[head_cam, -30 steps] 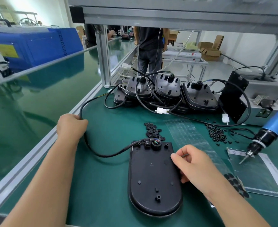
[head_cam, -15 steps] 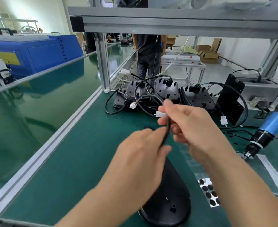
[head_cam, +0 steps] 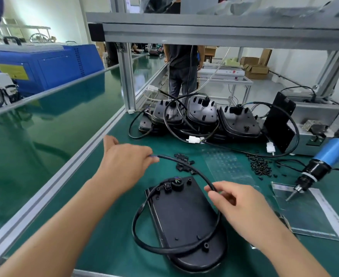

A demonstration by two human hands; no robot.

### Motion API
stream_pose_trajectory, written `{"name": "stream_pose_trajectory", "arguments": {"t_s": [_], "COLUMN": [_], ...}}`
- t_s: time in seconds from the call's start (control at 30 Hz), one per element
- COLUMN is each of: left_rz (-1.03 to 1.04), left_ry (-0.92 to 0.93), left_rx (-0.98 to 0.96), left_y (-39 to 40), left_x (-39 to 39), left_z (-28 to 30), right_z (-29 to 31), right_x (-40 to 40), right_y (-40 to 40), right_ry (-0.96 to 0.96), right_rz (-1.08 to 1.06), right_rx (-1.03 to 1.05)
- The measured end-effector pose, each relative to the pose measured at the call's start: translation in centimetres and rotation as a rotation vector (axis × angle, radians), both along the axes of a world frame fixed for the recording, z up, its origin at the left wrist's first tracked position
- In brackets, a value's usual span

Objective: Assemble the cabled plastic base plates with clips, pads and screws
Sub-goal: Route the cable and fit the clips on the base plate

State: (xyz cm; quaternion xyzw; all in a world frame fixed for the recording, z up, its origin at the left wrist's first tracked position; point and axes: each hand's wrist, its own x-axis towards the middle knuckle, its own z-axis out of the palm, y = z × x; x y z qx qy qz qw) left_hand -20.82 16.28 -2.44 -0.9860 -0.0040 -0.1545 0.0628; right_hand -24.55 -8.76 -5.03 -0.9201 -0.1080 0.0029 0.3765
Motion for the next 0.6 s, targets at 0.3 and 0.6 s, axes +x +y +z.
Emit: {"name": "stream_pose_trajectory", "arguments": {"t_s": [0.3, 0.6], "left_rz": [-0.048, -0.072], "left_ry": [0.502, -0.001], "left_rx": [-1.238, -2.162], "left_y": [-0.4, -0.2], "left_x": [-7.2, -9.6], "left_z": [-3.7, -5.1], "right_z": [-2.1, -1.8], "right_x": [0.0, 2.6], "right_y": [1.4, 8.5], "right_ry": [-0.008, -0.104], "right_rz": [-0.008, -0.072], "right_rx": [-0.140, 0.378]}}
